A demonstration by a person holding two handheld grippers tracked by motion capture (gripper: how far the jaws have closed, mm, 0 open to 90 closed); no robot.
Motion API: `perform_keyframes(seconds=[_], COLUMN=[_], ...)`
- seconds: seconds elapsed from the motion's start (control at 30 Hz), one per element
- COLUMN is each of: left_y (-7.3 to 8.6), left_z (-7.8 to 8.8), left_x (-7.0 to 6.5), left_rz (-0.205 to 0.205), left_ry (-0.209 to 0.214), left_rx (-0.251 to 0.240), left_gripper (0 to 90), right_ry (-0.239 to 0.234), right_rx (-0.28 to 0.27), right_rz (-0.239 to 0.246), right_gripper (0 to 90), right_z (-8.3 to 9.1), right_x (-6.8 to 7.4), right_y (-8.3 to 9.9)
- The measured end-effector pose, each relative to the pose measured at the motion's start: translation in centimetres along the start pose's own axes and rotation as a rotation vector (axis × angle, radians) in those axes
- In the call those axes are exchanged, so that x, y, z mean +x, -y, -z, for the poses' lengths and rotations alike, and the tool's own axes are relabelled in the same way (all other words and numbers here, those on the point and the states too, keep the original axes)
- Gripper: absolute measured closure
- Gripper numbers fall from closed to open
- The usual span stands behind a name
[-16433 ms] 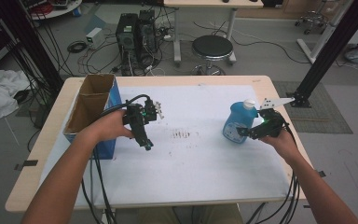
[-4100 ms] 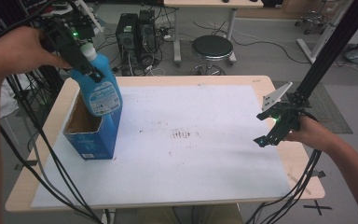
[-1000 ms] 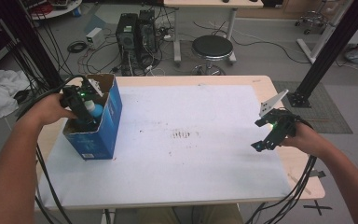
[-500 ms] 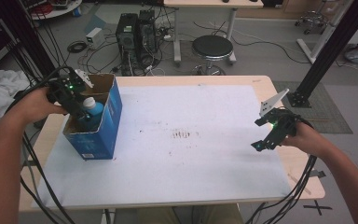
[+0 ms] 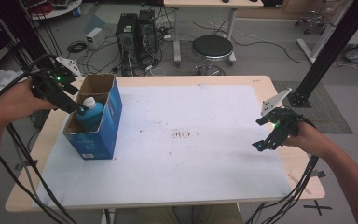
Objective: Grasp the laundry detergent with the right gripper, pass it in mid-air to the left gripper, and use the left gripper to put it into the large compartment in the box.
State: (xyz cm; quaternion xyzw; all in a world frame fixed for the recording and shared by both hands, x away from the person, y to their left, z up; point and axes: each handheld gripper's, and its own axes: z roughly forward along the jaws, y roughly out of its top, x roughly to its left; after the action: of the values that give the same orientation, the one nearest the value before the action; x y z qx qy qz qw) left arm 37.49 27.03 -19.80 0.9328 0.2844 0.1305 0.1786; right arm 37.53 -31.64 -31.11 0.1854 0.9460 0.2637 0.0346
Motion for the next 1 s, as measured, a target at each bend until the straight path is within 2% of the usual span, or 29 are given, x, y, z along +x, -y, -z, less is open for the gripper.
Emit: perform_keyframes(seconds=[0.07,0.1,0.13,0.23,0.33,0.4,0.43,0.47,0.5,0.53,0.63,0.67,0.7,0.73,0.83,0.93,1.0], left_y=[-0.5,-0.5,-0.7,-1.1,-1.9,-2.5,-2.5,-3.0,-3.0,-3.5,-3.9,-4.3,-4.3,-4.8,-5.3,-6.3,-6.5], left_z=[0.5,0.5,0.7,1.4,1.7,1.6,1.6,1.5,1.5,1.1,0.6,0.0,0.0,-0.5,-0.9,-1.8,-2.0], left_x=[-0.8,-0.8,-1.1,-1.8,-2.9,-3.9,-3.9,-4.6,-4.6,-5.3,-6.0,-6.7,-6.7,-7.2,-7.7,-8.7,-8.9], left_rz=[-0.007,-0.007,0.004,-0.003,-0.046,-0.078,-0.078,-0.102,-0.102,-0.123,-0.143,-0.156,-0.156,-0.174,-0.187,-0.224,-0.230], left_ry=[0.005,0.005,0.001,0.017,0.061,0.086,0.086,0.107,0.107,0.125,0.142,0.161,0.161,0.178,0.193,0.224,0.230], left_rx=[-0.005,-0.005,-0.012,-0.045,-0.042,-0.065,-0.065,-0.075,-0.075,-0.074,-0.067,-0.058,-0.058,-0.051,-0.047,-0.046,-0.050], left_gripper=[23.6,23.6,23.6,23.6,23.6,23.5,23.6,23.5,23.5,23.6,23.5,16.9,14.2,14.2,14.2,14.2,14.1], right_ry=[0.003,0.003,0.007,0.010,0.013,0.015,0.015,0.017,0.017,0.016,0.014,0.017,0.017,0.019,0.018,0.020,0.020], right_rx=[-0.006,-0.006,-0.006,-0.005,-0.008,-0.010,-0.010,-0.009,-0.009,-0.010,-0.008,-0.007,-0.007,-0.006,-0.008,-0.008,-0.010], right_rz=[-0.002,-0.002,-0.003,-0.004,-0.004,-0.006,-0.006,-0.002,-0.002,0.003,0.005,0.010,0.010,0.008,0.009,0.011,0.010], right_gripper=[1.0,1.0,1.0,1.0,1.0,1.0,1.0,1.0,1.0,1.0,1.0,1.0,1.0,1.0,1.0,1.0,1.0], right_z=[0.2,0.2,0.3,0.5,0.6,0.6,0.6,0.6,0.6,0.6,0.6,0.6,0.6,0.6,0.6,0.6,0.6], right_x=[0.0,0.0,0.1,0.1,0.1,0.3,0.3,0.3,0.3,0.5,0.6,0.7,0.7,0.8,0.8,0.9,1.0], right_y=[0.0,0.0,0.0,0.0,0.0,0.0,0.0,-0.1,-0.1,-0.2,-0.3,-0.4,-0.4,-0.4,-0.5,-0.5,-0.6])
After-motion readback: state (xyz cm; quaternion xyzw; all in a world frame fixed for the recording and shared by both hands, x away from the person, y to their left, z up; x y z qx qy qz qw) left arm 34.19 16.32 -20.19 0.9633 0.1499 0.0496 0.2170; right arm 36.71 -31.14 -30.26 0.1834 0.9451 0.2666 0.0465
